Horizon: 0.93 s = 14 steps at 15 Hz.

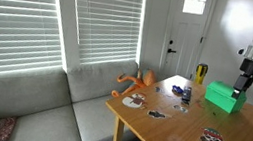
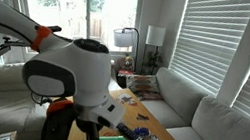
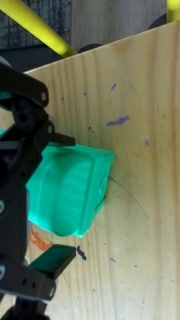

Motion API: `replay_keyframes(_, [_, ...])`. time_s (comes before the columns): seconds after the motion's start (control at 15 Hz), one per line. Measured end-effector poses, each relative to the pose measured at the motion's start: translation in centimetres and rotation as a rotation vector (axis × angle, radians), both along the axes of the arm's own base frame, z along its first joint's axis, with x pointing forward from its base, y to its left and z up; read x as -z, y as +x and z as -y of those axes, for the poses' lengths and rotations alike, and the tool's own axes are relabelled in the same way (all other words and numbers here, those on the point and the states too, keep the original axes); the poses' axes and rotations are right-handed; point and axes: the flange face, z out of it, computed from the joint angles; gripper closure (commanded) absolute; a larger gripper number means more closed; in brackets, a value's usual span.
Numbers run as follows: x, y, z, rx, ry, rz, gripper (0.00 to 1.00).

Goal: Open the green lunch box

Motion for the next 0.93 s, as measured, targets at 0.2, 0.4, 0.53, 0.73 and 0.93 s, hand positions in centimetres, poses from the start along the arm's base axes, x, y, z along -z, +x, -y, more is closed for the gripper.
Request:
replay_keyframes(0.2, [-0.2, 0.3, -0.1, 0.019, -0.004, 0.003, 0.27])
replay_keyframes(0.4, [-0.2, 0.5, 0.0, 0.037, -0.006, -0.001, 0.45])
replay_keyframes(0.53, [-0.6, 0.7, 0.1, 0.046, -0.010, 0.005, 0.47])
replay_keyframes(0.73, [-0.6, 1.1, 0.1, 0.048, -0.013, 0.003, 0.47])
replay_keyframes(0.93, [-0.5, 1.4, 0.1, 0.043, -0.018, -0.001, 0.47])
